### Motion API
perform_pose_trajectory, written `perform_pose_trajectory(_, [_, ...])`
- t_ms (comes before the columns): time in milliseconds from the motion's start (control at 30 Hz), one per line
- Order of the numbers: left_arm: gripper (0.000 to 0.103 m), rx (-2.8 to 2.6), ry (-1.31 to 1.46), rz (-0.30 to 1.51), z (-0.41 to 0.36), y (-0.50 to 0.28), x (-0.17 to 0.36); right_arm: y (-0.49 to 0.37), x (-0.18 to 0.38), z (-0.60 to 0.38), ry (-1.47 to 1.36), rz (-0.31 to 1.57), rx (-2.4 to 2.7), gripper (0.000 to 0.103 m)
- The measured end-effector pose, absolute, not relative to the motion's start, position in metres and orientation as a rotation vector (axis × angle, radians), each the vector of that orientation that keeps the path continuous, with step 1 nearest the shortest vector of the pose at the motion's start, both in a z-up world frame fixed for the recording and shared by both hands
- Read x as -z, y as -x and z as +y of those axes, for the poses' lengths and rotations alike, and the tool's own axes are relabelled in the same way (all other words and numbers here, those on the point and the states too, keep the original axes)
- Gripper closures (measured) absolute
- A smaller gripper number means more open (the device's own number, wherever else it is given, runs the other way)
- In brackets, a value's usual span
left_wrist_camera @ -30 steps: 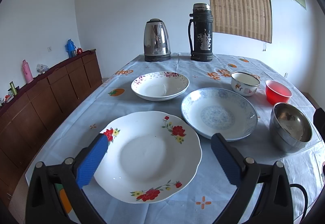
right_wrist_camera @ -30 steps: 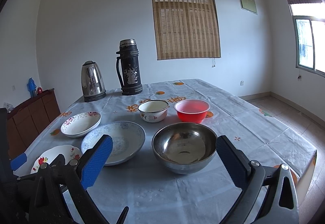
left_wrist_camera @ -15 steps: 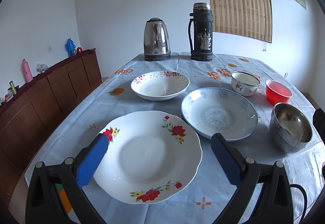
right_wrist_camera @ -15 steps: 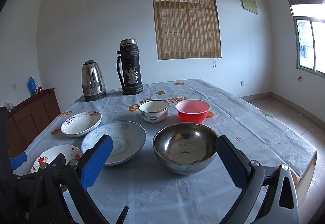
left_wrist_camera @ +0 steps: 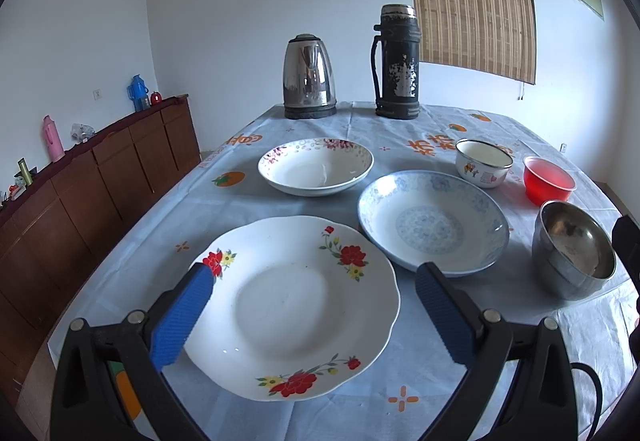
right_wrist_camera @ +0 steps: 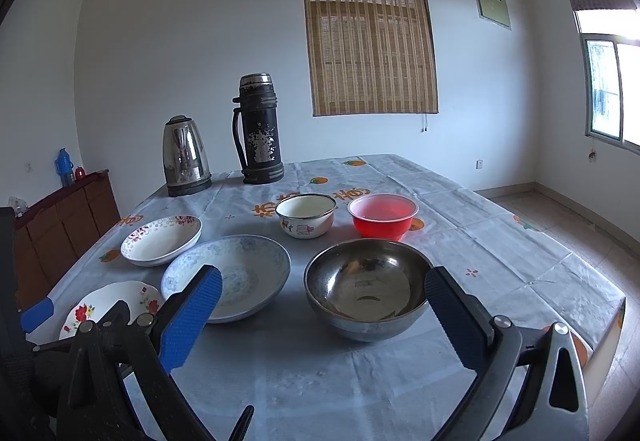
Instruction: Organize plates and bowls
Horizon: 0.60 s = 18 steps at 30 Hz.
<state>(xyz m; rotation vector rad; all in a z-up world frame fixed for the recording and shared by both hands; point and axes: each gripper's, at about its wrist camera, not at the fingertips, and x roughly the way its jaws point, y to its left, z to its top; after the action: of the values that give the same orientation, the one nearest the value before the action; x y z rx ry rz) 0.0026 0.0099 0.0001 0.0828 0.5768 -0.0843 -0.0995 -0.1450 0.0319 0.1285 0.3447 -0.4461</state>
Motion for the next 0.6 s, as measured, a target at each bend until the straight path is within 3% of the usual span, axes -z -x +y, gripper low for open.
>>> perform_pose_trajectory(600, [0.000, 0.080, -0.108, 0.596, 0.031, -0.013, 0.009, 0.077, -0.024, -0.133, -0.113, 0.376, 0.389, 0.001])
